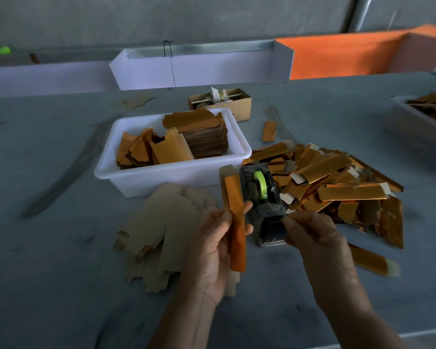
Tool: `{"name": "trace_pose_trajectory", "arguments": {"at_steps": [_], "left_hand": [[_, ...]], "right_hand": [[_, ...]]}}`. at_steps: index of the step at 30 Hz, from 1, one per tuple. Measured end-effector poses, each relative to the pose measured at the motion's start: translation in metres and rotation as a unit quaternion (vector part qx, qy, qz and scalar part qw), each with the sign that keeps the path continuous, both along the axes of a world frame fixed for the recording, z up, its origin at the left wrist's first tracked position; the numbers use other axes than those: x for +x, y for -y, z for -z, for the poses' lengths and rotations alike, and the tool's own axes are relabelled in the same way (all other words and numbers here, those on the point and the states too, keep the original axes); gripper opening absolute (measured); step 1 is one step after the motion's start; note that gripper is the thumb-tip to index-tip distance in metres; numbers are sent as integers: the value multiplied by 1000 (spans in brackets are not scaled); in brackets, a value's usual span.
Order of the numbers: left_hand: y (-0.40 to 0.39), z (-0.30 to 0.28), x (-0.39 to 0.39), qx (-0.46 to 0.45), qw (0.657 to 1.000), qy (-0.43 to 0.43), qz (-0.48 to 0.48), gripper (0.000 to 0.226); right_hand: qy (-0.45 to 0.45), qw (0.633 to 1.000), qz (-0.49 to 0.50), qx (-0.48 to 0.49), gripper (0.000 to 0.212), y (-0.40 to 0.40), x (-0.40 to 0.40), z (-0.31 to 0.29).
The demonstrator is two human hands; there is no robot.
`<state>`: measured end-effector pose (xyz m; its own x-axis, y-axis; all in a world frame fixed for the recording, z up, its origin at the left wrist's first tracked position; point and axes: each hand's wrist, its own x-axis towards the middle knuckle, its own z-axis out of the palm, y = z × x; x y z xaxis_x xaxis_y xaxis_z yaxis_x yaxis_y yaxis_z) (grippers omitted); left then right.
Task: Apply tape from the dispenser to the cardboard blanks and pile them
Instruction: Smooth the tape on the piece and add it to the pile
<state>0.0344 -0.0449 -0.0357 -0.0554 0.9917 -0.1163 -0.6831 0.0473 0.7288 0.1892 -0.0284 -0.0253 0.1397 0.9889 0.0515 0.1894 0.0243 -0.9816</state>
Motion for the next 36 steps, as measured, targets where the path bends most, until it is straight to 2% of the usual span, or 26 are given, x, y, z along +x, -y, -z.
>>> {"name": "trace_pose_trajectory", "arguments": {"at_steps": [3, 5, 8, 9, 11, 13, 20, 25, 30, 32, 34, 36], "left_hand": [[0, -4, -1, 64, 995, -76, 25, 25], [-2, -10, 1, 99, 985, -135, 32, 30], [-8, -17, 12, 119, 960, -246, 58, 26], [-9, -17, 16, 117, 945, -297, 68, 25], [-13, -15, 21, 122, 891, -433, 66, 18], [-15, -9, 23, 128, 841, -523, 52, 13], [-12, -8, 29, 167, 784, -598, 17, 10], [-11, -11, 30, 163, 766, -621, 1, 8], [-20, -17, 31, 159, 731, -664, 4, 7], [-18, -19, 30, 152, 729, -667, 12, 8], [-16, -20, 29, 145, 743, -653, 17, 8], [-18, -19, 30, 142, 745, -652, 21, 7]], "right_hand": [[0, 999, 12, 31, 14, 0, -2, -2], [8, 1000, 16, 18, 13, -2, -2, 0], [21, 1000, 21, -9, 12, -3, -3, 5], [32, 999, 23, -15, 12, -3, -4, 7], [58, 998, 29, -27, 11, -2, -5, 11], [75, 996, 34, -39, 10, -2, -4, 14], [102, 993, 30, -54, 4, -4, -3, 16], [97, 994, 27, -50, 3, -3, -3, 16], [142, 989, 17, -48, 15, -5, 2, 18], [160, 985, 3, -58, 21, -1, 5, 18], [170, 985, 4, -23, 26, 6, 11, 13], [174, 985, 5, 3, 21, 13, 21, 12]]}}
